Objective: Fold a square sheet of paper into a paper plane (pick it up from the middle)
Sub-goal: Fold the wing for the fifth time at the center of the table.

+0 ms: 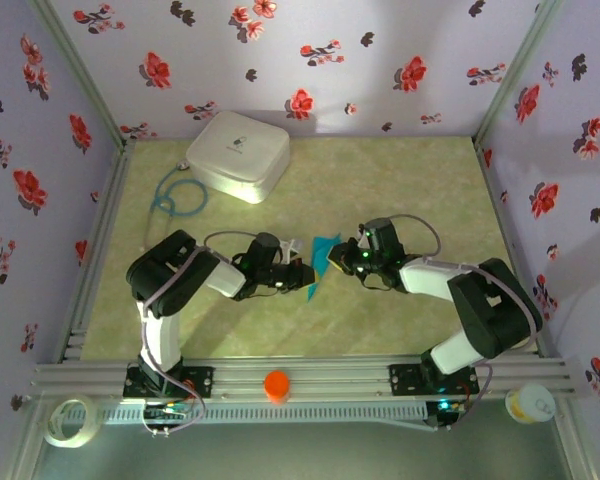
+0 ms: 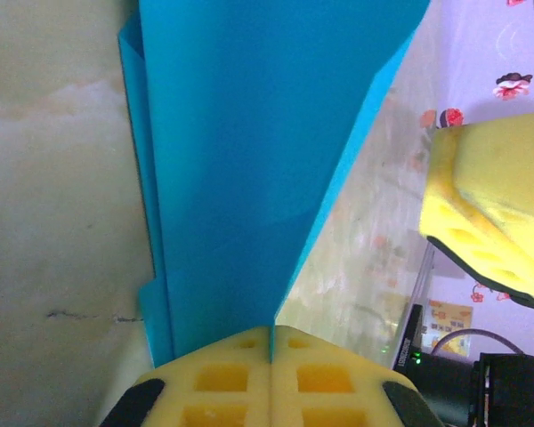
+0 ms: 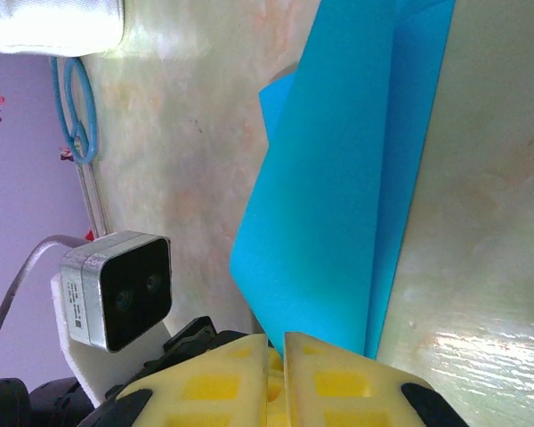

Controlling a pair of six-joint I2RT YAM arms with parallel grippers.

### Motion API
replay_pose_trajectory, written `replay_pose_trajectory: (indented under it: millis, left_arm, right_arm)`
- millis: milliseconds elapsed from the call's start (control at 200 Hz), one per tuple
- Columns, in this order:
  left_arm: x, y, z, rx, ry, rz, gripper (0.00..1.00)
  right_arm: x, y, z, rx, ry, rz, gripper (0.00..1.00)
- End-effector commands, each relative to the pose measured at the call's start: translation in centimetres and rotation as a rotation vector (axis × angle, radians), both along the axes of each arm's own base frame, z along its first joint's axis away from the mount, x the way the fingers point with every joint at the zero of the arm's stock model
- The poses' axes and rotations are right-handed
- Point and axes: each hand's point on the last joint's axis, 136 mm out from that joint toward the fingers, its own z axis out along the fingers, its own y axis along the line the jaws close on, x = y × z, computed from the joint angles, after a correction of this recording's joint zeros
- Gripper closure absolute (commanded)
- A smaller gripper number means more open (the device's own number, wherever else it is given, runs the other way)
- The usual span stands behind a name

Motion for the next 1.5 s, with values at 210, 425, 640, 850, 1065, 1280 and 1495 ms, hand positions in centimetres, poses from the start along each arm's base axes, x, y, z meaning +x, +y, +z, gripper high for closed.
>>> replay_pose_trajectory:
  millis: [210,425,640,850,1065,1280,1495]
  left_arm:
    - [-0.4,0.6,-2.0,0.01,0.078,0.038,1.0]
    - [-0.5,1.1,-2.3,0.029,0.094,0.064,1.0]
    - [-0.3,2.1,-2.4,0.058,0.1,0.107,1.0]
    - [-0.3,2.3,-2.9,0.068,0.12,0.114,1.0]
    - [-0.3,2.1,-3.3,0.067,0.144,0.107,1.0]
    - [-0.4,2.2,-3.8,0.078,0.177,0.108,1.0]
    - [-0.7,2.2,-4.4,0.098,0.21,0.094,1.0]
  right_arm:
    - [0.8,1.8,0.5,0.031,-0.039,0.07,0.87]
    - [1.4,2.5,-0.5,0.019,-0.022,0.101,0.88]
    - [1.9,2.7,-1.7,0.005,-0.002,0.106,0.89]
    - [2.2,2.7,-2.1,0.004,0.001,0.101,0.89]
    - [1.9,2.7,-2.1,0.012,0.001,0.109,0.89]
    - [1.3,2.7,-2.8,0.014,0.015,0.126,0.89]
    - [1.3,3.1,-2.3,0.031,0.004,0.132,0.89]
